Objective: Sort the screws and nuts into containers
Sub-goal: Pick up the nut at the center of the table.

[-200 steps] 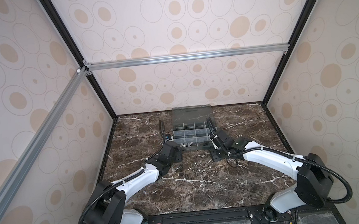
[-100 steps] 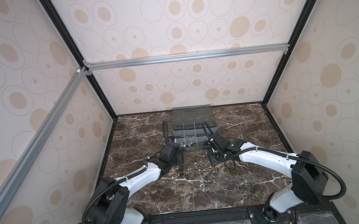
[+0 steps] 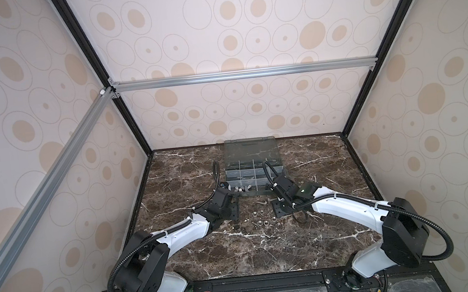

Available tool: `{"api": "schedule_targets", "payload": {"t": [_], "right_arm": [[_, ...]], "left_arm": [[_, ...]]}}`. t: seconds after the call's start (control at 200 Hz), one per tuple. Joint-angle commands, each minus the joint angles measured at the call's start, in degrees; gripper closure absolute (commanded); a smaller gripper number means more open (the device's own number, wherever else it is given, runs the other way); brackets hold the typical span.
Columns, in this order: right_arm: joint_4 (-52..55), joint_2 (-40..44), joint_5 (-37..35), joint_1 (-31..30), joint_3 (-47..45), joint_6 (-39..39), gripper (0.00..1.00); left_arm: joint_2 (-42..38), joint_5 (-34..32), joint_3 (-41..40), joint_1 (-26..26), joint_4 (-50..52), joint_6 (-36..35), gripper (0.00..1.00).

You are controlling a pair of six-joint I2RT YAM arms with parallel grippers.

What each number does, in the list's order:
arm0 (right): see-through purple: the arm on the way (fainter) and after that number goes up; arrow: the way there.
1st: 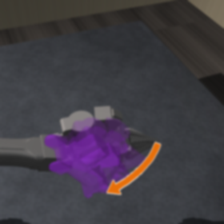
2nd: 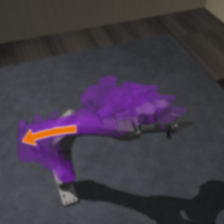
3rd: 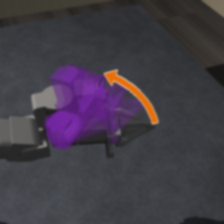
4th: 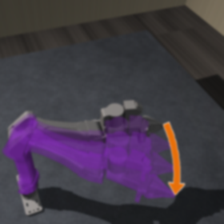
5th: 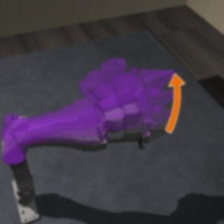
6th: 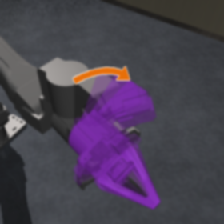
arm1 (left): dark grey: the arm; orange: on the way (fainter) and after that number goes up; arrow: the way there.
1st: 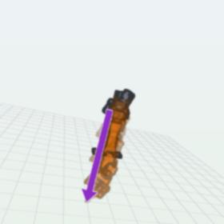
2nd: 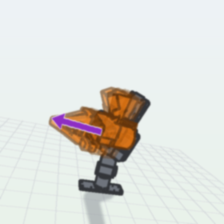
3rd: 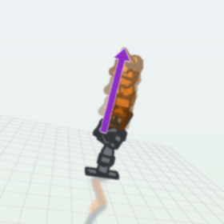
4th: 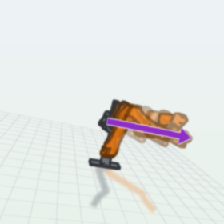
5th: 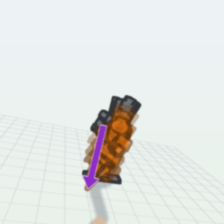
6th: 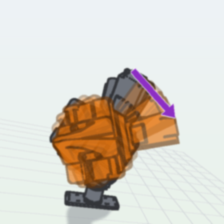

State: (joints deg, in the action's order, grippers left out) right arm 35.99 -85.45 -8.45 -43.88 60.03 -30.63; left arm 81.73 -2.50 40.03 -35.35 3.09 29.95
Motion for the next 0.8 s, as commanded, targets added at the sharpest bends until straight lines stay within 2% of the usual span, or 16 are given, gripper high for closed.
{"api": "schedule_targets", "payload": {"t": [0.0,0.795], "right_arm": [[2.0,2.51,-1.43,-0.48,-1.26,-1.58,0.47],[3.13,11.94,-2.97,-0.77,-8.34,-3.96,0.46]], "left_arm": [[1.03,1.07,0.2,-0.14,-0.7,-0.95,0.43],[8.03,-3.5,3.52,-4.65,1.38,-1.74,0.49]]}}
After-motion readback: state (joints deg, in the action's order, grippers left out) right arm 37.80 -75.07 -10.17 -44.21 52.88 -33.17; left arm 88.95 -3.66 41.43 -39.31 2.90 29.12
